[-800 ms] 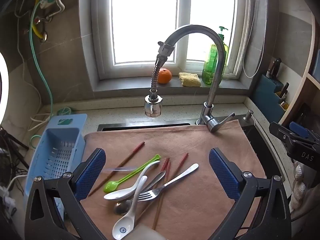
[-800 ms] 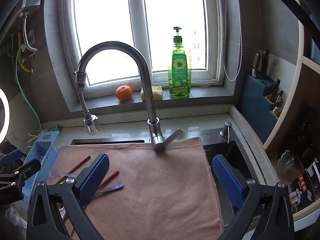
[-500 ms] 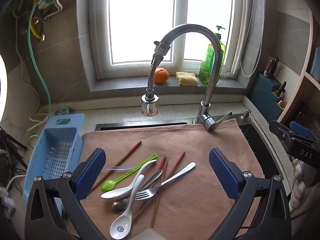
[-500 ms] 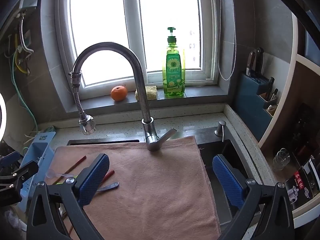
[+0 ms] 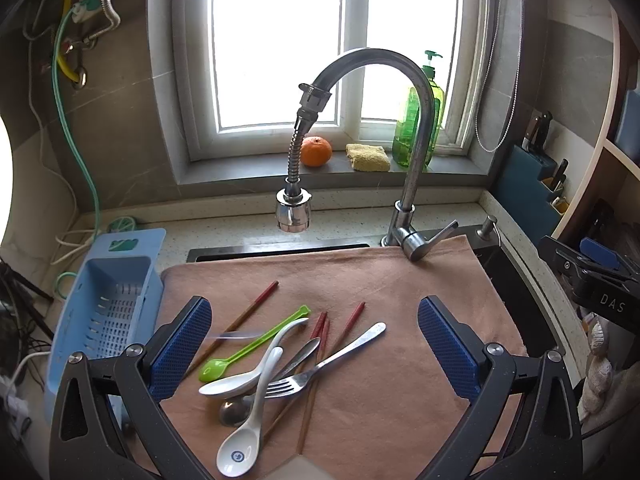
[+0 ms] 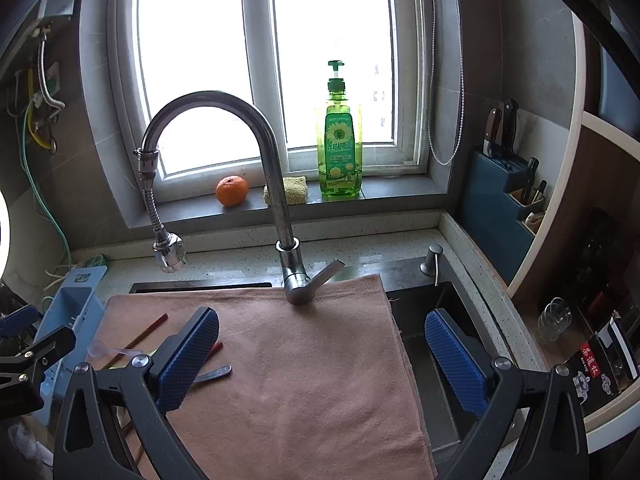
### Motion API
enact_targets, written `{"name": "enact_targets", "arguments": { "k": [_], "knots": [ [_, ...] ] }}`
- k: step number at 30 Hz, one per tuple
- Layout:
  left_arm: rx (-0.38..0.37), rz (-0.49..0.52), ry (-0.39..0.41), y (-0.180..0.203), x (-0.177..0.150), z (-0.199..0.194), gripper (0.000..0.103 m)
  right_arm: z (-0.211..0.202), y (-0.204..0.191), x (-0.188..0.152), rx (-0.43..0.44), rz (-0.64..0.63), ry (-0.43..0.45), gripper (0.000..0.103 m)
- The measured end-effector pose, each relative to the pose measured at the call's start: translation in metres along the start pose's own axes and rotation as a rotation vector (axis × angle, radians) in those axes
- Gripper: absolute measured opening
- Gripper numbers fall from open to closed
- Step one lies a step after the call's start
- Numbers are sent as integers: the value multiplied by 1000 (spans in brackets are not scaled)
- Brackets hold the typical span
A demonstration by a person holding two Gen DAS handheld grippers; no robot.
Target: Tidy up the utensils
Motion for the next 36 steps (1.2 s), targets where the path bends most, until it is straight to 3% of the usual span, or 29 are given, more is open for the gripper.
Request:
{"name": "enact_targets", "arguments": {
  "k": [36],
  "knots": [
    [-5,4,-7,2,5,-2,102,6,-2,-1,-2,6,-11,102]
  ]
}}
Point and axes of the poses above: each gripper's, at about its wrist camera, not at the fingertips, and z roughly the way its jaws point, y to its right, x to its top, the point moved 3 cm from there along z, roughly the way its jaws point, and after that the axes turned 12 degrees about -y, right-handed, at the moved point
